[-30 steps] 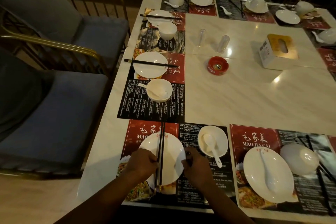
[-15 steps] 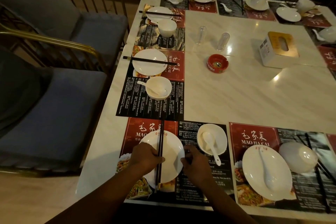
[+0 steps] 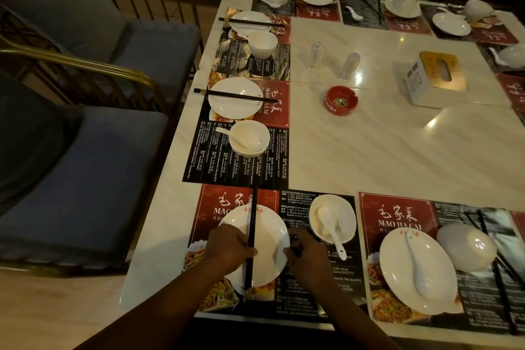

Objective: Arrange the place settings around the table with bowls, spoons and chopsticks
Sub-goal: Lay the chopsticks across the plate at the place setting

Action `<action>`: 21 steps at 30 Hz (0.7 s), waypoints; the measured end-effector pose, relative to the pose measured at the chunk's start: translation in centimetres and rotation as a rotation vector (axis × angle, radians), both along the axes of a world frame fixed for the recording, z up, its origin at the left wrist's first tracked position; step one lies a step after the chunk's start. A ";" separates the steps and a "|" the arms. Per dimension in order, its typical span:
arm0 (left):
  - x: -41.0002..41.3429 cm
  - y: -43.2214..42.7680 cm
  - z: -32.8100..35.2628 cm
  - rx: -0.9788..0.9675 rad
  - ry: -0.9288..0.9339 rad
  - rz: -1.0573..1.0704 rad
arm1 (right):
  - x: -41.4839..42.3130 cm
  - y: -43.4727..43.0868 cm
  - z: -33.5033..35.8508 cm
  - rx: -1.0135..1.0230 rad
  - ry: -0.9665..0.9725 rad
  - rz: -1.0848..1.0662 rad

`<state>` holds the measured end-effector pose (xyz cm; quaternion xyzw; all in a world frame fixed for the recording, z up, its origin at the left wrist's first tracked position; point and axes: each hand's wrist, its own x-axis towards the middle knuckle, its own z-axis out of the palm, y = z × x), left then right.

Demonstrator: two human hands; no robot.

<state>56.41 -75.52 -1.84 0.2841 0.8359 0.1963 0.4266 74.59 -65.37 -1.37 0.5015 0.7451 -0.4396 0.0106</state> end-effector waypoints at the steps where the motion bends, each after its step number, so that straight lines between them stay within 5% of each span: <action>1: 0.0 0.0 0.0 -0.001 0.003 -0.001 | 0.0 0.0 0.0 0.002 -0.001 0.000; 21: -1.2 -0.8 0.9 0.083 0.121 0.047 | -0.1 -0.2 0.0 0.012 0.007 0.013</action>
